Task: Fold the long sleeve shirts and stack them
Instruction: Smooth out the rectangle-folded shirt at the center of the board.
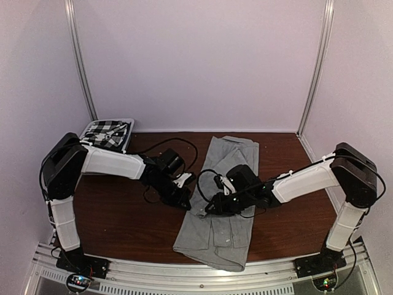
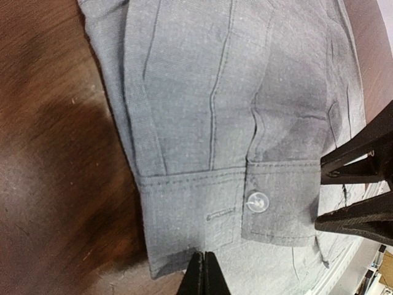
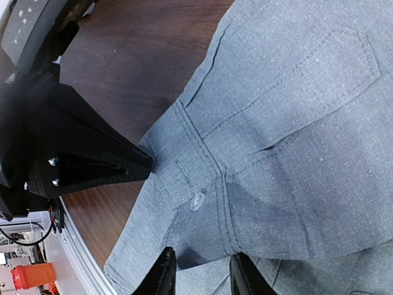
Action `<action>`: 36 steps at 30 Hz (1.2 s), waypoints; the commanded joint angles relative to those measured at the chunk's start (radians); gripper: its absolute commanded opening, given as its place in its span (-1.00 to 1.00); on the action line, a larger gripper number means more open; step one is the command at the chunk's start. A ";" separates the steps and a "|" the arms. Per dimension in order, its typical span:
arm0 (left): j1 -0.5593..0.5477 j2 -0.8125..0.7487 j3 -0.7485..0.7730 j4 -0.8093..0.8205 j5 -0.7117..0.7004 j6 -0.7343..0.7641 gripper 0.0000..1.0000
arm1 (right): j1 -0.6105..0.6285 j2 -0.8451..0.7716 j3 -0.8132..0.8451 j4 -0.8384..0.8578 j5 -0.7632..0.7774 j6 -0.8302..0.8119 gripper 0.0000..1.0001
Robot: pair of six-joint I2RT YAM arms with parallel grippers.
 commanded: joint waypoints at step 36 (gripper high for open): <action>-0.001 -0.094 -0.015 0.003 0.021 0.024 -0.46 | 0.050 -0.163 -0.067 -0.206 0.050 -0.009 -0.41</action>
